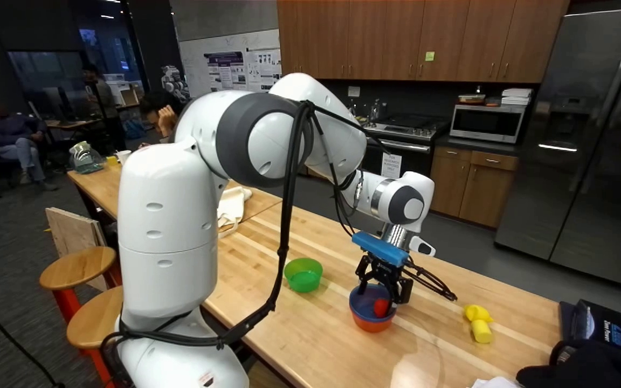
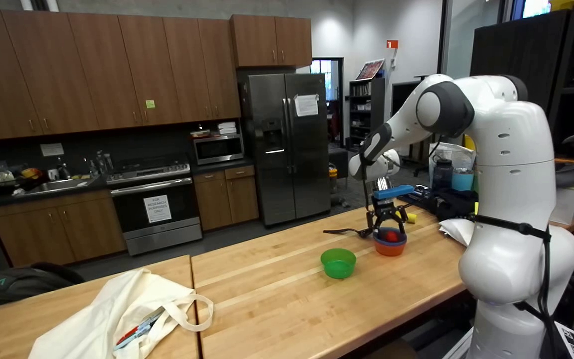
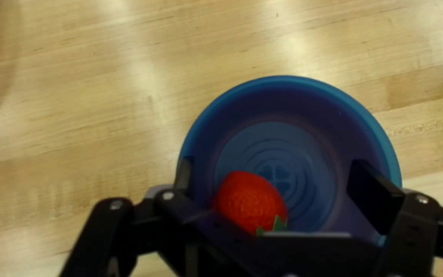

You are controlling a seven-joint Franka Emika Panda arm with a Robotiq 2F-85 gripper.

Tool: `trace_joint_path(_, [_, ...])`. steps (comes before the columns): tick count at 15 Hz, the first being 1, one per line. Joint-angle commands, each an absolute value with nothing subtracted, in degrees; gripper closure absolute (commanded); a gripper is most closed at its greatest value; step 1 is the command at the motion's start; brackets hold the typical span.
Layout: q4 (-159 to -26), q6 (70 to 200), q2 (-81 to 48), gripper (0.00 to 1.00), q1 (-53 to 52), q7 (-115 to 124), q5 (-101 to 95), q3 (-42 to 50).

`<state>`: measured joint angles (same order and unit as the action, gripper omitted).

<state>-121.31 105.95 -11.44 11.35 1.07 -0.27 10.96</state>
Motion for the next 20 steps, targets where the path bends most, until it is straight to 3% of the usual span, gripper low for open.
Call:
trace_joint_path(1, [-121.31, 108.48, -10.84, 0.00, 10.20, 4.40, -5.79, 11.10])
trace_joint_path(20, [-119.40, 108.48, -12.80, 0.00, 9.94, 7.19, -7.14, 11.09])
